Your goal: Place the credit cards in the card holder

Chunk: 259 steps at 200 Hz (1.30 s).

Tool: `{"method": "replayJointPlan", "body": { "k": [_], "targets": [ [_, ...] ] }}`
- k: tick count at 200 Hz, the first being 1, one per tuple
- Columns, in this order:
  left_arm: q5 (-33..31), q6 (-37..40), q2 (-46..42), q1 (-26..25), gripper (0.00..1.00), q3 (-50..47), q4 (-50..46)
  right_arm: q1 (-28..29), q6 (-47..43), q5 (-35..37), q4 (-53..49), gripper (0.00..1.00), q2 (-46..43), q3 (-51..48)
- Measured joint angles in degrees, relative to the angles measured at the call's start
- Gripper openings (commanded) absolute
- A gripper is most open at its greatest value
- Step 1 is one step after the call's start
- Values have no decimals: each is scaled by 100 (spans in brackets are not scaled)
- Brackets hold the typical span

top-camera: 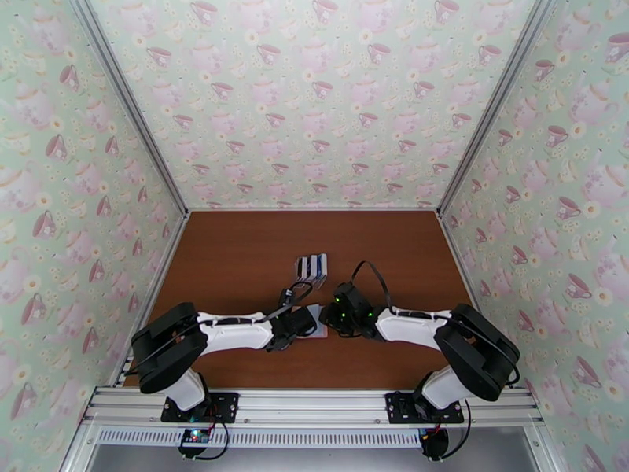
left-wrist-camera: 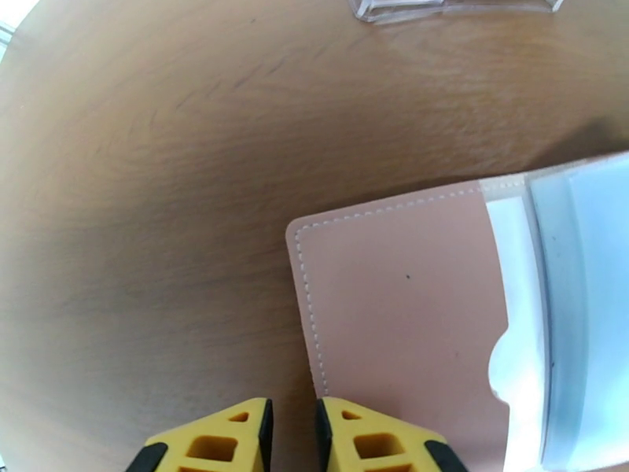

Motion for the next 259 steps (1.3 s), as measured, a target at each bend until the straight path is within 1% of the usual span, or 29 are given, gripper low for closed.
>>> {"method": "replayJointPlan", "body": {
  "k": [34, 60, 154, 209, 259],
  "targets": [
    [149, -33, -192, -2, 26, -188, 232, 0, -2, 7, -37, 36, -439, 20],
    [236, -50, -238, -13, 26, -227, 315, 0, 0, -2, -37, 37, -610, 74],
    [297, -98, -328, -11, 30, -234, 345, 153, 2, -111, 66, 36, -542, 369],
    [293, -98, -557, -11, 31, -234, 260, 153, 0, -2, -48, 35, -586, 417],
    [293, -90, -940, -11, 32, -234, 223, 157, 0, 13, -63, 36, -629, 417]
  ]
}}
